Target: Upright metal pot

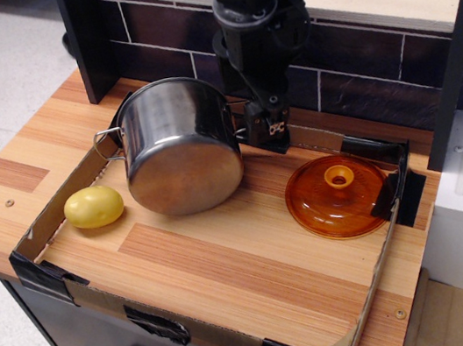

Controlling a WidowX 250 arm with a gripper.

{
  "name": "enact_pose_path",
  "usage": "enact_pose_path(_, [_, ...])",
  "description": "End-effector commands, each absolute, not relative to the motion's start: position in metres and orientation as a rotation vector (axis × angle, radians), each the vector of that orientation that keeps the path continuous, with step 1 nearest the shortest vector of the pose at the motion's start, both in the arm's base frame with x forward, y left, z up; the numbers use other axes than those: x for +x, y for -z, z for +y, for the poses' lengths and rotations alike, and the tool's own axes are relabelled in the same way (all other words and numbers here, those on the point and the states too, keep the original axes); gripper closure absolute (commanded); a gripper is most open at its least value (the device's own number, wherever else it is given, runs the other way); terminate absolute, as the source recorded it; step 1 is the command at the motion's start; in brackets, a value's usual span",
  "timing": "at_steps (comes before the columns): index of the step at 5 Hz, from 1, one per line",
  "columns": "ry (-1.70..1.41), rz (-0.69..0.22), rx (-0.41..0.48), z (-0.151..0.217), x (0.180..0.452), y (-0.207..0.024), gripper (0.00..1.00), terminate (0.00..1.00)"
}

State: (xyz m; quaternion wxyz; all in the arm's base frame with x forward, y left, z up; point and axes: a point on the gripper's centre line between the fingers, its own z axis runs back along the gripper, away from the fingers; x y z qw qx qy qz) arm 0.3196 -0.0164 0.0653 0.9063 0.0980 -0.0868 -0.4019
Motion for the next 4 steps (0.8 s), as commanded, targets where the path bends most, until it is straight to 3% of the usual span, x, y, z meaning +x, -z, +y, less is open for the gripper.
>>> enact_pose_path(1, [0.830, -0.203, 0.226, -0.015, 0.327, -0.067, 0.00, 0.00])
enact_pose_path(3, [0.798, -0.192, 0.226, -0.010, 0.334, -0.063, 0.00, 0.00])
enact_pose_path(4, [0.772, -0.197, 0.223, -0.008, 0.337, -0.063, 1.00, 0.00])
